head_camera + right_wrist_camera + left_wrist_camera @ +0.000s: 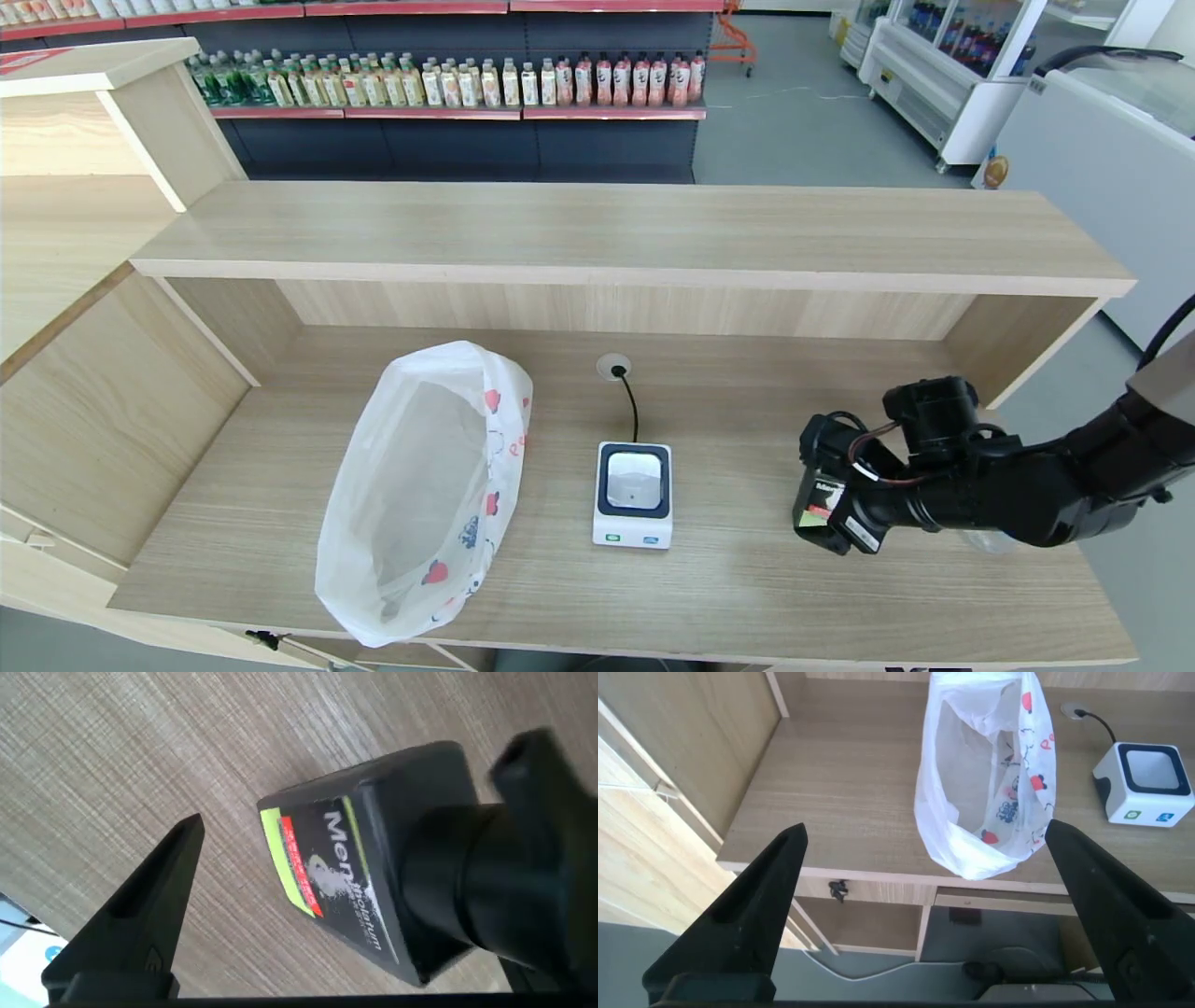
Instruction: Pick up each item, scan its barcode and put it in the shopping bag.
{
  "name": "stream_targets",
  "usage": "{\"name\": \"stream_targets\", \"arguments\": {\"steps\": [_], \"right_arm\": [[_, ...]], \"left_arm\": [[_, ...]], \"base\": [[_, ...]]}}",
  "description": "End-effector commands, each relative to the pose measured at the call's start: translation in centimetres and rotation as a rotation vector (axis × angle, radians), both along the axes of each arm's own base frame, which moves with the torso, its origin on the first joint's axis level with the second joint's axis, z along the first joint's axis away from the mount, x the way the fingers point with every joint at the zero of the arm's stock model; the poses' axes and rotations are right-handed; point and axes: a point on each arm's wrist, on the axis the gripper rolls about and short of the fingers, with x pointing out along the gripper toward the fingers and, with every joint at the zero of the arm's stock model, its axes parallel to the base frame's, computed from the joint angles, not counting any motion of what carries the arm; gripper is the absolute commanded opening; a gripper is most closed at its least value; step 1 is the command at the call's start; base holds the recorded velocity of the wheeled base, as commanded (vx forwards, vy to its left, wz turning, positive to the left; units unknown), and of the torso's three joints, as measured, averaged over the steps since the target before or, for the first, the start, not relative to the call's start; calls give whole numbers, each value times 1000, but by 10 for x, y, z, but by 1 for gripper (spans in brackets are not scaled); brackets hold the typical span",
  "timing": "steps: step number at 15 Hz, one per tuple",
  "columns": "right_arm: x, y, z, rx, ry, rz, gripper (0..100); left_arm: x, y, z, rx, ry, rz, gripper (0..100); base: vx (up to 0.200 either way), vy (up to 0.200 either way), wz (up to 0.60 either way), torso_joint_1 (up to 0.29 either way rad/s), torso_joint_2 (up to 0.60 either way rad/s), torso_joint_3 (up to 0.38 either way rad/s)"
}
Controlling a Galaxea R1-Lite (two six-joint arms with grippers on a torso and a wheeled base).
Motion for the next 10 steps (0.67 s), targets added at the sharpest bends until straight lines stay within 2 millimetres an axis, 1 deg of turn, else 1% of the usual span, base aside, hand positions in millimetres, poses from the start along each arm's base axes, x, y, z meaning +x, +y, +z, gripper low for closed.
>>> {"name": "stream_targets", "arguments": {"steps": [1,4,5,7,9,10], "right_arm": [[4,7,-7,7,16,10,0],[5,26,-5,78,-20,5,0],[5,28,-3,94,-34,1,0],[4,28,3,99,-53,1,0],[-11,21,13,105,-81,-11,0],[-20,18,23,120,-132,-12,0]], "left_arm": [[0,0,0,0,0,0,100],[0,0,0,0,0,0,100],[0,0,0,0,0,0,100],[0,0,0,0,0,0,100],[0,0,0,0,0,0,100],[0,0,0,0,0,0,100]], "base": [[0,0,0,0,0,0],[0,0,0,0,0,0],[0,0,0,0,0,0],[0,0,0,0,0,0],[0,0,0,0,0,0],[0,0,0,0,0,0]]}}
